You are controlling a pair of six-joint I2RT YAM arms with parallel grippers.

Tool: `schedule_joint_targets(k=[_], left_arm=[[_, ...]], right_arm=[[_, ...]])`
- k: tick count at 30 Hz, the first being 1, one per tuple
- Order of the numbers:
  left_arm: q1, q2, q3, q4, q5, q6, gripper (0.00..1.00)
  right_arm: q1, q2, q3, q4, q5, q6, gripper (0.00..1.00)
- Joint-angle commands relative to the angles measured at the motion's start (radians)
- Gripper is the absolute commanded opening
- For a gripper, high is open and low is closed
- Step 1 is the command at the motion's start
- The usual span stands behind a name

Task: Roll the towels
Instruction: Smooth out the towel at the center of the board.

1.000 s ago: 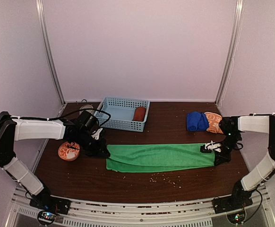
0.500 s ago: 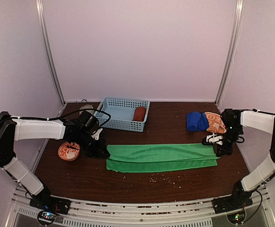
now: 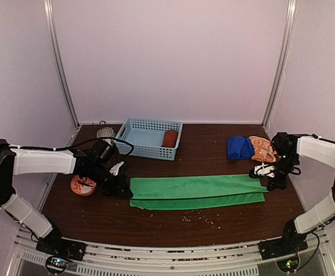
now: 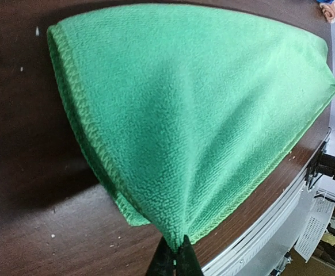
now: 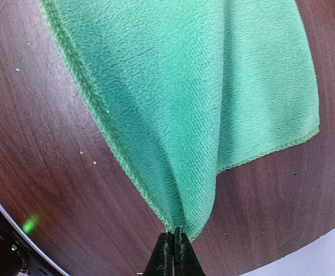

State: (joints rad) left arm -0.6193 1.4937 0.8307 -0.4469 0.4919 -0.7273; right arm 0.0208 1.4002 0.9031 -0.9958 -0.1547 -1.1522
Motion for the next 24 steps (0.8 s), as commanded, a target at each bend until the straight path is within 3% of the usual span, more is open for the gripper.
schedule_joint_targets(k=[1, 11, 13, 16, 20, 24], left_arm=[[-0.006, -0.028, -0.058, -0.005, 0.027, 0.002, 0.0], [-0.005, 0.035, -0.089, 0.011, 0.009, 0.04, 0.01], [-0.005, 0.018, -0.064, -0.039, -0.019, 0.06, 0.15], [-0.005, -0.017, -0.005, -0.136, -0.076, 0.088, 0.26], [-0.006, -0.023, 0.107, -0.259, -0.143, 0.128, 0.29], [-0.006, 0.005, 0.182, -0.23, -0.213, 0.154, 0.25]], right_arm=[[-0.005, -0.038, -0.047, -0.023, 0.031, -0.022, 0.0], [-0.003, -0.025, -0.146, -0.019, -0.027, -0.026, 0.0], [-0.004, -0.037, -0.136, -0.031, -0.048, -0.019, 0.19], [-0.008, -0.066, -0.079, -0.059, -0.12, 0.005, 0.33], [-0.023, -0.016, 0.036, -0.022, -0.197, 0.156, 0.37], [-0.053, 0.096, 0.106, 0.039, -0.237, 0.326, 0.38]])
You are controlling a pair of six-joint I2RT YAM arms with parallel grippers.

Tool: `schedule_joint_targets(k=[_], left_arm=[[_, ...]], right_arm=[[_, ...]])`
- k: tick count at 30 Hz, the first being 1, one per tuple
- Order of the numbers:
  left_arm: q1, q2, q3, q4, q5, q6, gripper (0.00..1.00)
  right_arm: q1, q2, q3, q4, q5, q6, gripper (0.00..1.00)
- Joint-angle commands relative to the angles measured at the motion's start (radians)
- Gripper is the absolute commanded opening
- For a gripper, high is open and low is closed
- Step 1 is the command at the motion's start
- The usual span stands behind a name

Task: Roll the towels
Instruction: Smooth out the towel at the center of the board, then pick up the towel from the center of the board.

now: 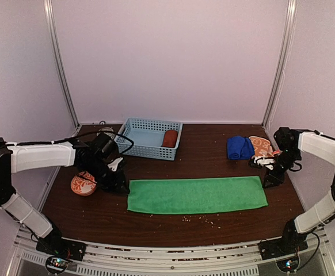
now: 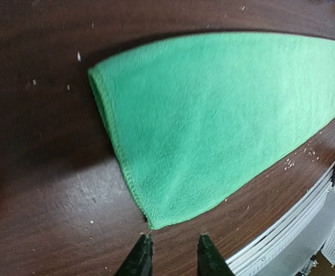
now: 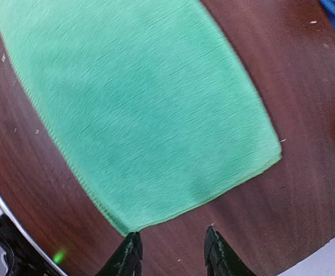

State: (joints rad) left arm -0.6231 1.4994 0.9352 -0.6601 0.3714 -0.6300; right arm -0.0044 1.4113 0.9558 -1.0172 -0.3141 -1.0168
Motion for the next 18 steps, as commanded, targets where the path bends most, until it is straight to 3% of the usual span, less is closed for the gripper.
schedule_joint_targets(k=[1, 5, 9, 18], left_arm=[[-0.002, 0.011, 0.089, 0.009, -0.096, 0.063, 0.23], [-0.01, 0.047, 0.107, 0.175, -0.064, 0.094, 0.08], [-0.009, 0.117, 0.105, 0.278, -0.092, 0.111, 0.01], [-0.01, 0.264, 0.094, 0.358, -0.242, 0.115, 0.0]], right_arm=[[-0.03, 0.104, 0.057, 0.074, -0.096, 0.222, 0.38], [-0.031, 0.157, 0.045, 0.16, -0.129, 0.329, 0.38], [-0.031, 0.218, 0.054, 0.234, -0.119, 0.395, 0.37], [-0.031, 0.35, 0.066, 0.368, 0.0, 0.501, 0.35]])
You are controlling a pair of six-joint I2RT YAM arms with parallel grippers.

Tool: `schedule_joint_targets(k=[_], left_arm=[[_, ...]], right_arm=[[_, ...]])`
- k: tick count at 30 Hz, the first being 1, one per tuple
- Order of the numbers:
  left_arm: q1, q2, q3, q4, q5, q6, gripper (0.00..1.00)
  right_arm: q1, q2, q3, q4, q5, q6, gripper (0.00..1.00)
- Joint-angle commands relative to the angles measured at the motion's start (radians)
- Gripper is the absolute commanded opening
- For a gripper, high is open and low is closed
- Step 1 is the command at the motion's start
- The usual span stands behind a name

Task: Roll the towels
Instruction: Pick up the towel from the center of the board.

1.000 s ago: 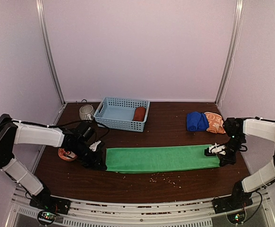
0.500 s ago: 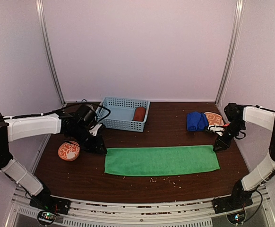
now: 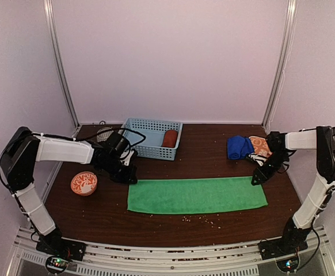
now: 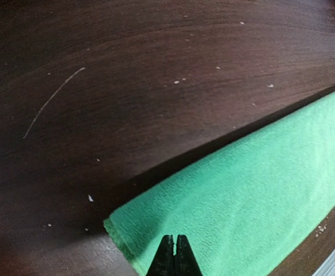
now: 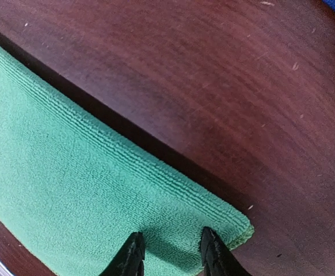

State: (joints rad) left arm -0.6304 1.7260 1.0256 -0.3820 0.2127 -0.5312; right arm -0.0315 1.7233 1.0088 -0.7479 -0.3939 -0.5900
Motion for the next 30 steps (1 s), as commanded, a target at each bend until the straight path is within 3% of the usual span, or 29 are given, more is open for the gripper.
schedule_joint_targets(k=[1, 10, 17, 30], left_arm=[[-0.003, 0.054, 0.005, 0.08, -0.098, 0.015, 0.0], [0.011, 0.132, 0.041, 0.124, -0.146, -0.001, 0.0], [0.01, 0.051, 0.061, 0.136, -0.101, 0.016, 0.01], [0.01, -0.001, -0.02, 0.184, -0.042, 0.079, 0.22]], right_arm=[[-0.005, 0.05, 0.019, 0.107, 0.093, 0.081, 0.35], [-0.007, 0.093, 0.093, 0.134, 0.161, 0.094, 0.35], [-0.008, -0.047, 0.11, 0.044, 0.092, 0.12, 0.4], [-0.057, -0.077, 0.031, -0.024, 0.118, 0.174, 0.43]])
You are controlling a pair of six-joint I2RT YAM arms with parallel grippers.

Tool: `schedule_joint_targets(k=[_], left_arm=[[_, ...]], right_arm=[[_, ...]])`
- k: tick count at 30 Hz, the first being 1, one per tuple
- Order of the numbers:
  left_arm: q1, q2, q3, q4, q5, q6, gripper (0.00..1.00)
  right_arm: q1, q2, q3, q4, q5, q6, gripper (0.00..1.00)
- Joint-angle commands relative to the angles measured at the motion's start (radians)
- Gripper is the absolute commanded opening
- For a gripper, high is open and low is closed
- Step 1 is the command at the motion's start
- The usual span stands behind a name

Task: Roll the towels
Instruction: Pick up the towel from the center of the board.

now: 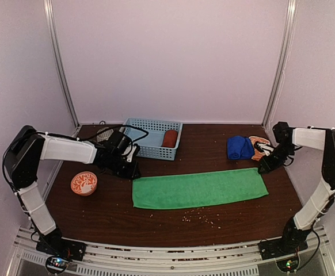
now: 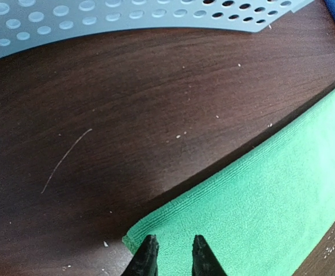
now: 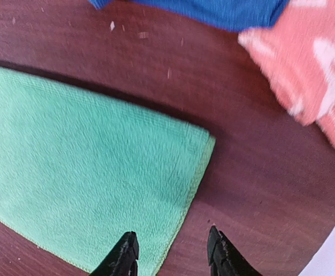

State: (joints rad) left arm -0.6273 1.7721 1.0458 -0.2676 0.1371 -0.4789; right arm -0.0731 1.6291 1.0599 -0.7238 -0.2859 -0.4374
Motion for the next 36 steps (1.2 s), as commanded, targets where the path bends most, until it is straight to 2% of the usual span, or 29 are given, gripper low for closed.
schedule_joint_targets(k=[1, 17, 29, 36], left_arm=[[0.008, -0.054, -0.047, 0.077, 0.037, 0.027, 0.22], [0.007, -0.058, -0.055, 0.07, 0.046, 0.025, 0.23], [0.007, -0.035, -0.032, 0.058, 0.027, 0.032, 0.23], [0.006, -0.029, -0.032, 0.059, 0.032, 0.028, 0.23]], right_arm=[[-0.017, 0.021, -0.024, -0.05, 0.009, 0.023, 0.43], [-0.019, 0.126, -0.036, 0.003, 0.019, 0.061, 0.43], [-0.017, 0.179, -0.051, 0.007, -0.061, 0.042, 0.33], [-0.008, 0.193, -0.044, 0.01, -0.113, 0.05, 0.31]])
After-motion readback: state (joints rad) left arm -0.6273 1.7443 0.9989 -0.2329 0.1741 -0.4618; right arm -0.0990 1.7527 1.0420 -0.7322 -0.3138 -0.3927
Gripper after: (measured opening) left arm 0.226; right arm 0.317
